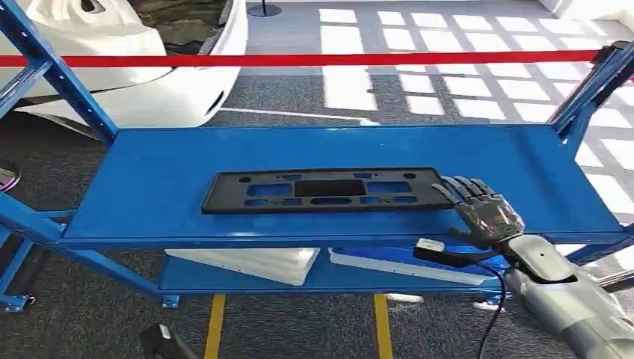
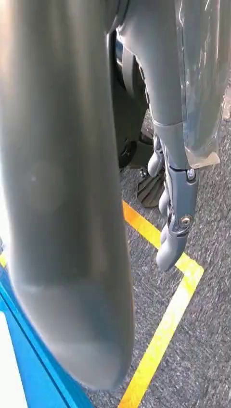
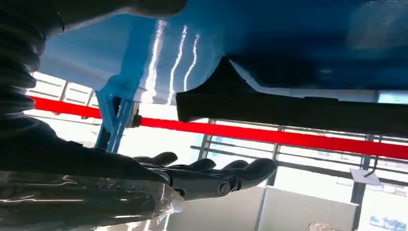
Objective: Take the parts from the cabinet and place them on the table.
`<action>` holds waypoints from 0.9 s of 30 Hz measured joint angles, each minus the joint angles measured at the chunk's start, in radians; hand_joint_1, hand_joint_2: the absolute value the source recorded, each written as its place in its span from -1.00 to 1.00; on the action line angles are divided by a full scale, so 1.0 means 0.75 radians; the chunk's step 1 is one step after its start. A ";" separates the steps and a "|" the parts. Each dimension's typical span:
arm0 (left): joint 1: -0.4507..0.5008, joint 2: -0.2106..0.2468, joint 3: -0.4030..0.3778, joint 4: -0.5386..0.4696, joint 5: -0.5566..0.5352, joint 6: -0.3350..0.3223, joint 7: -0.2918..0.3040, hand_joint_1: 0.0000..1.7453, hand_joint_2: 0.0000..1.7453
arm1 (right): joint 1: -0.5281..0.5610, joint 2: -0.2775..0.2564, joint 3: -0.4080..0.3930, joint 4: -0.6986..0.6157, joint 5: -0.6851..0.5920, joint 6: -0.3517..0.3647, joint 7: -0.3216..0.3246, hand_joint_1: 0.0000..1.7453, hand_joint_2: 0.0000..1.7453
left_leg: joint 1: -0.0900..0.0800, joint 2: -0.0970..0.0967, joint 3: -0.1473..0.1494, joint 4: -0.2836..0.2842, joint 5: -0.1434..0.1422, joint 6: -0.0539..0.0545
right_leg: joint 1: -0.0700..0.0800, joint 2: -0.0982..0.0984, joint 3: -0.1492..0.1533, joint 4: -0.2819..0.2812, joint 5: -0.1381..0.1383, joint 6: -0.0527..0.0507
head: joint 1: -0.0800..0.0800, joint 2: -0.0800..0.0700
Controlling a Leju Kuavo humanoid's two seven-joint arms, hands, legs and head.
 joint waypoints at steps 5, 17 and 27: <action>-0.002 0.000 -0.015 0.000 0.000 -0.001 0.003 -1.00 -1.00 | -0.023 0.027 0.002 0.023 0.017 0.027 -0.002 -1.00 1.00 | 0.000 0.000 0.000 0.000 0.000 0.000 | 0.000 0.000 0.000 0.000 0.000 0.000 | 0.000 0.000; -0.003 0.000 -0.022 0.000 0.000 -0.001 0.013 -1.00 -1.00 | -0.051 0.088 0.025 0.076 0.021 0.033 -0.018 -1.00 1.00 | 0.001 0.000 0.000 0.000 0.000 0.000 | 0.001 0.000 0.000 0.000 0.000 0.000 | 0.000 0.000; -0.003 0.000 -0.033 0.000 0.000 -0.008 0.013 -1.00 -1.00 | -0.054 0.121 0.027 0.106 0.026 -0.011 0.010 -1.00 1.00 | 0.000 0.000 0.000 0.000 0.000 0.000 | 0.001 0.000 0.000 0.000 0.000 0.000 | 0.000 0.000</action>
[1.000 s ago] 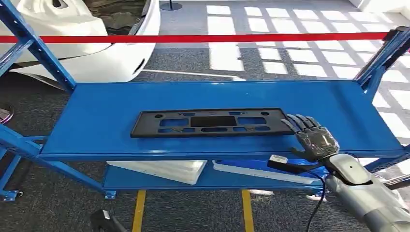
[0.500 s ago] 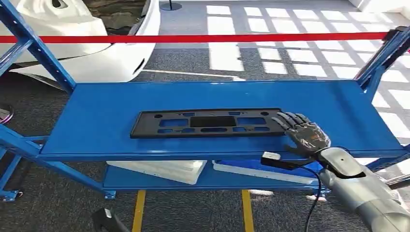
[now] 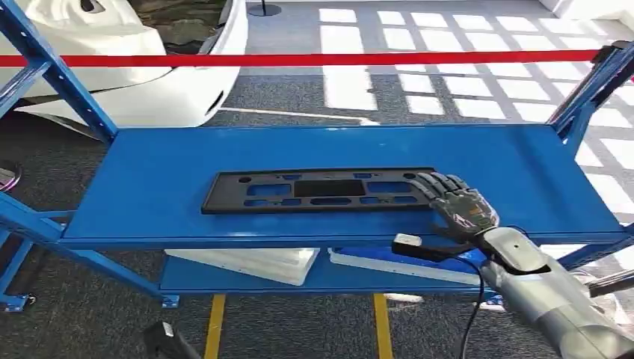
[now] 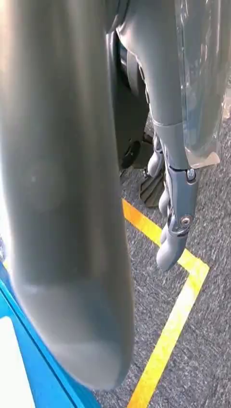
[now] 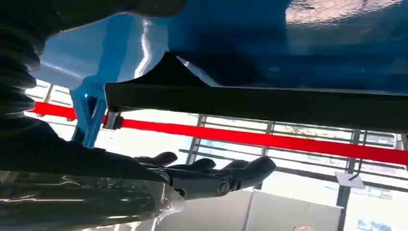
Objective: Take the parts from the cabinet and place them on the table.
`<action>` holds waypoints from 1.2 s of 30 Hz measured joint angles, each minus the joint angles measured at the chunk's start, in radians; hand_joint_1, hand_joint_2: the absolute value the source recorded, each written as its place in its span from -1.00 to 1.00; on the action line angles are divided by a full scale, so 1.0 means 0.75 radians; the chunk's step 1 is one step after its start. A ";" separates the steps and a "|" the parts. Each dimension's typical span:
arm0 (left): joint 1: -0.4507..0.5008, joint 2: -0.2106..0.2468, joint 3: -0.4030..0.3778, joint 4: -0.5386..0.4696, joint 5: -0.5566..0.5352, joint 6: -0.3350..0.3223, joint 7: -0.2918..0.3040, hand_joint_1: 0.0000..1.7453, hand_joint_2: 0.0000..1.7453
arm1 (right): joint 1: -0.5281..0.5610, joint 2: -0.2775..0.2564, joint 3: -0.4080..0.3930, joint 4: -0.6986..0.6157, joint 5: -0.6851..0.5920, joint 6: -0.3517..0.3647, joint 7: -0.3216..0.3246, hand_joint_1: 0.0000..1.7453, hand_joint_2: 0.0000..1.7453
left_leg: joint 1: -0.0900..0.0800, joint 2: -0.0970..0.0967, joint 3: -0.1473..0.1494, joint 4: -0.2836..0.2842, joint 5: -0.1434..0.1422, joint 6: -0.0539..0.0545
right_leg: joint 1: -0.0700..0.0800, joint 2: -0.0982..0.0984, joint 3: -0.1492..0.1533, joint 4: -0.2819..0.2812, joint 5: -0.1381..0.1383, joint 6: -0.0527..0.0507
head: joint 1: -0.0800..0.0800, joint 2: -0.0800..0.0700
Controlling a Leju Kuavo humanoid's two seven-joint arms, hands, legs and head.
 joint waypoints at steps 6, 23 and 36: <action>0.000 0.000 -0.004 0.000 0.001 0.000 0.000 -1.00 -1.00 | 0.009 0.003 0.002 0.024 0.026 -0.083 0.040 -1.00 1.00 | 0.000 0.000 0.000 0.000 0.000 0.000 | 0.000 0.000 0.000 0.000 0.000 0.000 | 0.000 0.000; 0.000 0.000 -0.019 0.000 0.000 0.007 0.009 -1.00 -1.00 | 0.033 0.003 -0.026 0.099 0.087 -0.243 0.097 -1.00 1.00 | 0.000 0.000 0.000 0.000 0.000 0.000 | 0.000 0.000 0.000 0.000 0.000 0.000 | 0.000 0.000; 0.000 0.000 -0.022 0.000 0.000 0.003 0.012 -1.00 -1.00 | 0.046 0.006 -0.054 0.116 0.067 -0.191 0.015 1.00 1.00 | 0.000 0.000 0.002 0.000 0.000 0.000 | 0.000 0.000 0.001 0.000 0.000 0.000 | 0.001 0.000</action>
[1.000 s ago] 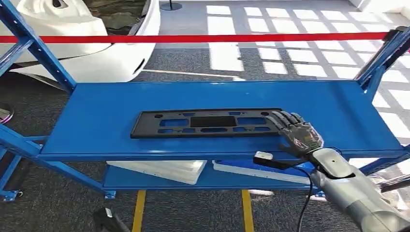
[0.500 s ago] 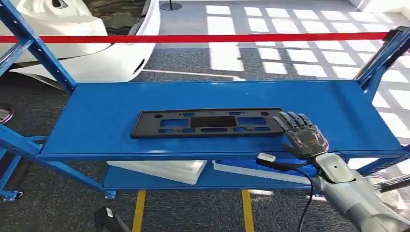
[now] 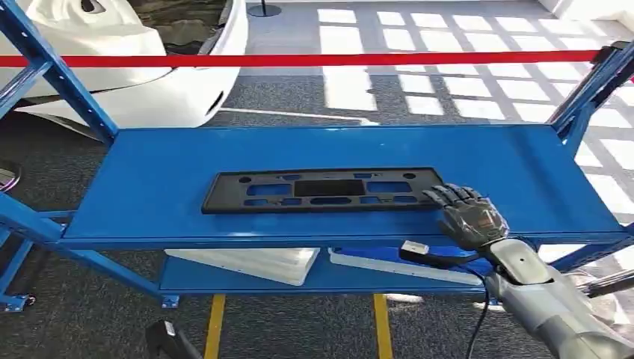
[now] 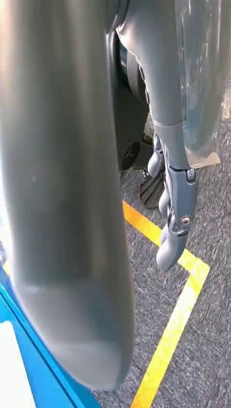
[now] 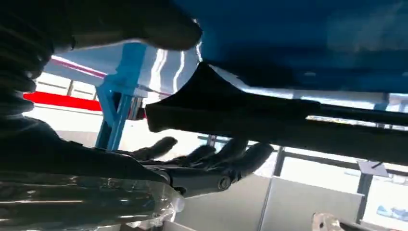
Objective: Take the parts from the cabinet and place them on the table.
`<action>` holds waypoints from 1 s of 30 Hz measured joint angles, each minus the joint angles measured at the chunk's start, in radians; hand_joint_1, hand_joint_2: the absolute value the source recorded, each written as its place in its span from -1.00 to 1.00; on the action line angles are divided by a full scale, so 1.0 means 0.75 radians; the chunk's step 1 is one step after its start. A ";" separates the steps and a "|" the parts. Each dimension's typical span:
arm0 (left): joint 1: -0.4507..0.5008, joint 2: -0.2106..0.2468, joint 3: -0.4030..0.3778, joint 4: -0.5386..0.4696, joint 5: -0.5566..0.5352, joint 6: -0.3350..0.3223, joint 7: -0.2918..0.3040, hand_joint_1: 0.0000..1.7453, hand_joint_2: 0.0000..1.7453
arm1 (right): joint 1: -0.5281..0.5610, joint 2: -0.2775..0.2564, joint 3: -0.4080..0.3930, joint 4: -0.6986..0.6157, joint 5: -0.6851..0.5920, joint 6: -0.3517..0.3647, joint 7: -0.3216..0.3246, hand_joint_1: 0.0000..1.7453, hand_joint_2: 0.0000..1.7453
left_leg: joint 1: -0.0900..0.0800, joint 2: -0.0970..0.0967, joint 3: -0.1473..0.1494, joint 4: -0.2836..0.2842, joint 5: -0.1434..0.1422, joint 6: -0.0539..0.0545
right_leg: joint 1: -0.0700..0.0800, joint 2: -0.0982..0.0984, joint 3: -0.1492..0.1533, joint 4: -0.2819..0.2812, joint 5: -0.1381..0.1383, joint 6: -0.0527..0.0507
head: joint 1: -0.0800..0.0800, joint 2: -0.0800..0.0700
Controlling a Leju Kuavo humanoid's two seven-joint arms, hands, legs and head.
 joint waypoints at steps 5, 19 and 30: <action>0.000 0.000 -0.001 0.000 0.000 -0.002 0.001 -1.00 -1.00 | 0.010 0.002 -0.009 0.002 -0.002 0.004 -0.008 1.00 1.00 | 0.000 0.000 0.000 0.000 0.000 0.000 | 0.000 0.000 0.000 0.000 0.000 0.000 | 0.000 0.000; 0.000 0.000 -0.002 0.000 0.000 -0.004 0.001 -1.00 -1.00 | 0.044 0.002 -0.034 -0.018 -0.040 -0.001 -0.043 1.00 1.00 | 0.000 0.000 -0.003 0.000 0.000 0.000 | 0.000 0.000 -0.002 0.000 0.000 0.000 | -0.001 0.000; 0.001 0.000 -0.002 0.000 0.000 0.001 0.001 -1.00 -1.00 | 0.081 0.001 -0.086 -0.159 -0.108 0.014 -0.044 1.00 1.00 | 0.000 0.000 -0.005 0.000 0.000 0.000 | 0.000 0.000 -0.005 0.000 0.000 0.000 | -0.001 0.000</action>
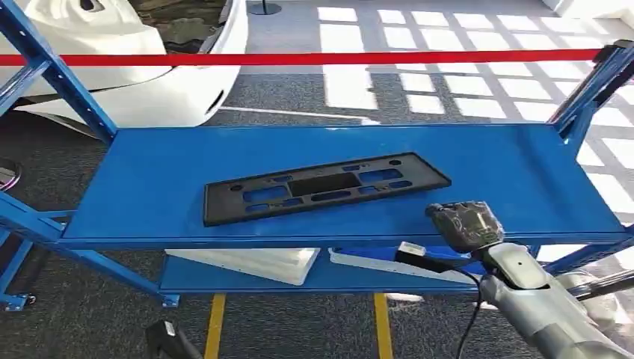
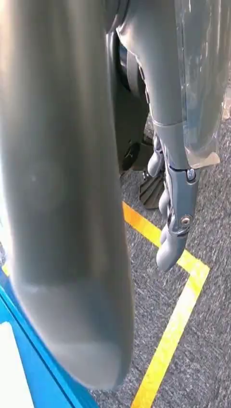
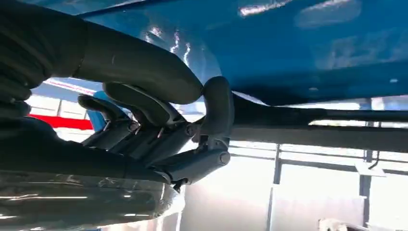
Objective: Take the parts from the cabinet and place them on the table.
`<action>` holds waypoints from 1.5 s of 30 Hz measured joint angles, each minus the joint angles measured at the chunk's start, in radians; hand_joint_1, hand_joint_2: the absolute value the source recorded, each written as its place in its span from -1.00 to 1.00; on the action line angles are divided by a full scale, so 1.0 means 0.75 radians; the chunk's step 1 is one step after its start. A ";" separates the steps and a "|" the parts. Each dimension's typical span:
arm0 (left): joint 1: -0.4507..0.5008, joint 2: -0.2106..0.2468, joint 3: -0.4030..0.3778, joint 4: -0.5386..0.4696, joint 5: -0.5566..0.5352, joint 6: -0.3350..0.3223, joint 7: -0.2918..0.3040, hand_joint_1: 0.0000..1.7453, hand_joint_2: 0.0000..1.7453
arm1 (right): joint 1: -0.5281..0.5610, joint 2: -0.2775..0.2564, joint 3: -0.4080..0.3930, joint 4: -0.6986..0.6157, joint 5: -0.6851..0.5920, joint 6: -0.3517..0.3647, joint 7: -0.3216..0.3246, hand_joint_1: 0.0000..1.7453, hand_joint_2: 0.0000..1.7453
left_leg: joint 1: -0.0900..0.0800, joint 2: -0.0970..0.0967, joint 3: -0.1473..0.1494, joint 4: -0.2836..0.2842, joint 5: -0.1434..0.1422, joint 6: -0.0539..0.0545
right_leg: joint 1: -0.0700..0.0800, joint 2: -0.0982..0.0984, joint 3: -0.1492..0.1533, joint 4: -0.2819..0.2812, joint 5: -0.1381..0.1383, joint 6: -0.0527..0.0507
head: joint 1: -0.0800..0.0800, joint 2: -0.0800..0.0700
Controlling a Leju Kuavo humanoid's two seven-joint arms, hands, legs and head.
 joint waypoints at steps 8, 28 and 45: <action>0.007 0.000 0.001 0.000 0.000 0.015 -0.005 -1.00 -1.00 | 0.091 -0.051 -0.075 -0.306 -0.004 0.033 0.047 -1.00 1.00 | 0.000 0.000 -0.003 0.000 0.000 0.000 | 0.000 0.000 -0.003 0.000 0.000 0.000 | 0.000 0.000; 0.005 0.000 0.001 0.000 0.000 0.019 -0.006 -1.00 -1.00 | 0.097 -0.072 -0.046 -0.534 -0.001 0.236 0.022 -1.00 1.00 | 0.000 0.000 -0.004 0.000 0.000 0.000 | 0.000 0.000 -0.004 0.000 0.000 0.000 | 0.000 0.000; 0.000 0.000 -0.012 0.000 0.000 0.009 -0.004 -1.00 -1.00 | -0.007 -0.093 0.017 -0.334 -0.104 0.424 -0.032 -1.00 1.00 | 0.001 0.000 -0.005 0.000 0.000 0.000 | 0.000 0.000 -0.005 0.000 0.000 0.000 | 0.000 0.000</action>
